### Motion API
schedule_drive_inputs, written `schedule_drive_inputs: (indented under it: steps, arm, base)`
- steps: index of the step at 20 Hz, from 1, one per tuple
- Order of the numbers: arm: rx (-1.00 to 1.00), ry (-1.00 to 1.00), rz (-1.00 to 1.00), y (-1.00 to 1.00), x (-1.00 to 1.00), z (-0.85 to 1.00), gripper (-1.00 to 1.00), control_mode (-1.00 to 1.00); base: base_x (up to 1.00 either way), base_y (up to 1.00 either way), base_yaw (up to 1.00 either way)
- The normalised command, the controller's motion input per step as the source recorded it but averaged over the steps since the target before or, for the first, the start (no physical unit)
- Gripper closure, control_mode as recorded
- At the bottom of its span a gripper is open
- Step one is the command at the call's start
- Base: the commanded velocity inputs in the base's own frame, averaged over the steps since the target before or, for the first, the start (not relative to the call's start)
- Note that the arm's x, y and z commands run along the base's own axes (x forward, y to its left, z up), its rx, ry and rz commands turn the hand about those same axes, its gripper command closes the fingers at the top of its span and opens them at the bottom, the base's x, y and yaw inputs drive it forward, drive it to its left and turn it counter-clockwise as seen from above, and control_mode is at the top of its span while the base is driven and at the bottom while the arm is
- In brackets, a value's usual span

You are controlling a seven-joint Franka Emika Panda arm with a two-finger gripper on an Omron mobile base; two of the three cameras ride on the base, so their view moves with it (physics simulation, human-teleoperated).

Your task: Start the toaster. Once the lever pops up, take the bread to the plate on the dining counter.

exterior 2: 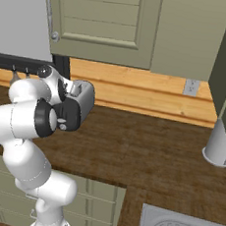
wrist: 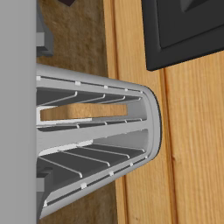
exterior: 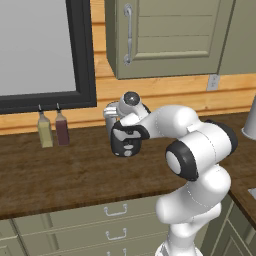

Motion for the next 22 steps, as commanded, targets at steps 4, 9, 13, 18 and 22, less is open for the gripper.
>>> schedule_drive_inputs:
  steps: [4,9,13,18,22]
  arm:
    - [0.0,0.0,0.0,0.0,0.0,0.0,-1.0,-1.0]
    - [0.0,0.0,0.0,0.0,0.0,0.0,-1.0,-1.0]
    - [0.0,0.0,0.0,0.0,0.0,0.0,-1.0,-1.0]
    - [0.0,0.0,0.0,0.0,0.0,0.0,-1.0,-1.0]
    - [0.0,0.0,0.0,0.0,0.0,0.0,-1.0,-1.0]
  base:
    - [0.0,0.0,0.0]
    - [0.0,0.0,0.0]
    - [0.0,0.0,0.0]
    - [0.0,0.0,0.0]
    - [0.0,0.0,0.0]
